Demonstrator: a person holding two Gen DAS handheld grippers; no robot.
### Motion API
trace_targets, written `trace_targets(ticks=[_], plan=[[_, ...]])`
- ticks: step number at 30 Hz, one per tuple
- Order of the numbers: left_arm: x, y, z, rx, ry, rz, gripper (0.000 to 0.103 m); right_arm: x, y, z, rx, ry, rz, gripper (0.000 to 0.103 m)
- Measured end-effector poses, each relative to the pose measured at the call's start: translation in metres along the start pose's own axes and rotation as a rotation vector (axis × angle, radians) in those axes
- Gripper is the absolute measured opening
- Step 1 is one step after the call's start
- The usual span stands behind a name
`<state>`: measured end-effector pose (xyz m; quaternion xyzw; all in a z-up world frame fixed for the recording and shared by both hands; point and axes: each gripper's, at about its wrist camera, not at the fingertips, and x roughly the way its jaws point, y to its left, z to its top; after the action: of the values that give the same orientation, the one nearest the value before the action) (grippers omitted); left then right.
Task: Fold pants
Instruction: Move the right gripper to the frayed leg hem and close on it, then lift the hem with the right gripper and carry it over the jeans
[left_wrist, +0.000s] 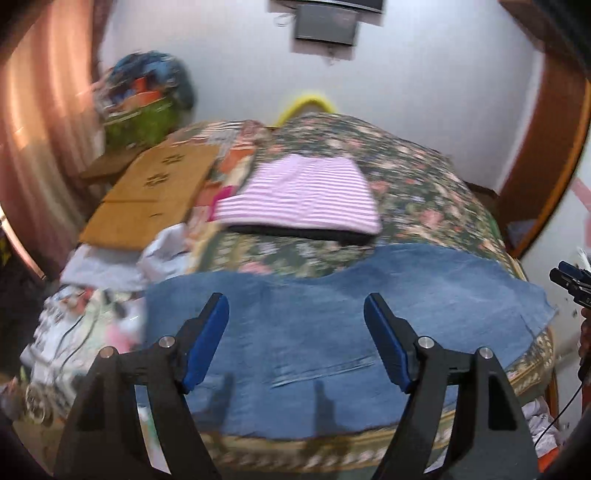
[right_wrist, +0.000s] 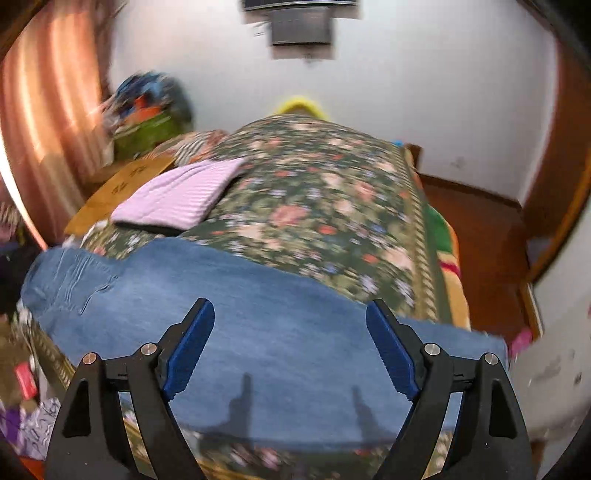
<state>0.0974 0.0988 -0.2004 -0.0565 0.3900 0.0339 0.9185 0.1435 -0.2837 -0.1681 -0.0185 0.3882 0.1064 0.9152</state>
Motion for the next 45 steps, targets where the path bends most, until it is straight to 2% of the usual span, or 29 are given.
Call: trace_targets(ticks=[4, 6, 12, 16, 18, 24, 32, 38, 40, 42, 45], plan=[[0.032, -0.053, 0.011, 0.058, 0.049, -0.084, 0.076, -0.008, -0.041, -0.016, 0.061, 0.027, -0.136, 0.083], [0.046, -0.075, 0.014, 0.08, 0.077, -0.122, 0.076, -0.012, -0.059, -0.025, 0.083, 0.039, -0.172, 0.083], [0.09, -0.144, 0.009, 0.169, 0.173, -0.191, 0.076, -0.017, -0.121, -0.059, 0.261, 0.096, -0.112, 0.083], [0.113, -0.17, -0.007, 0.223, 0.227, -0.177, 0.076, -0.006, -0.142, -0.083, 0.36, 0.142, -0.084, 0.082], [0.124, -0.176, -0.016, 0.238, 0.261, -0.16, 0.076, 0.003, -0.152, -0.093, 0.408, 0.162, -0.062, 0.082], [0.126, -0.165, -0.026, 0.192, 0.25, -0.159, 0.085, 0.03, -0.187, -0.121, 0.561, 0.189, -0.03, 0.082], [0.13, -0.163, -0.028, 0.169, 0.249, -0.121, 0.094, 0.051, -0.218, -0.128, 0.688, 0.165, 0.002, 0.079], [0.133, -0.161, -0.028, 0.147, 0.256, -0.114, 0.098, 0.072, -0.237, -0.126, 0.773, 0.153, 0.022, 0.06], [0.133, -0.162, -0.028, 0.146, 0.258, -0.112, 0.098, 0.076, -0.244, -0.127, 0.818, 0.134, 0.043, 0.048], [0.133, -0.161, -0.027, 0.144, 0.262, -0.111, 0.098, 0.076, -0.249, -0.126, 0.843, 0.106, 0.052, 0.032], [0.133, -0.163, -0.025, 0.144, 0.272, -0.101, 0.098, 0.067, -0.249, -0.116, 0.81, 0.072, 0.026, 0.016]])
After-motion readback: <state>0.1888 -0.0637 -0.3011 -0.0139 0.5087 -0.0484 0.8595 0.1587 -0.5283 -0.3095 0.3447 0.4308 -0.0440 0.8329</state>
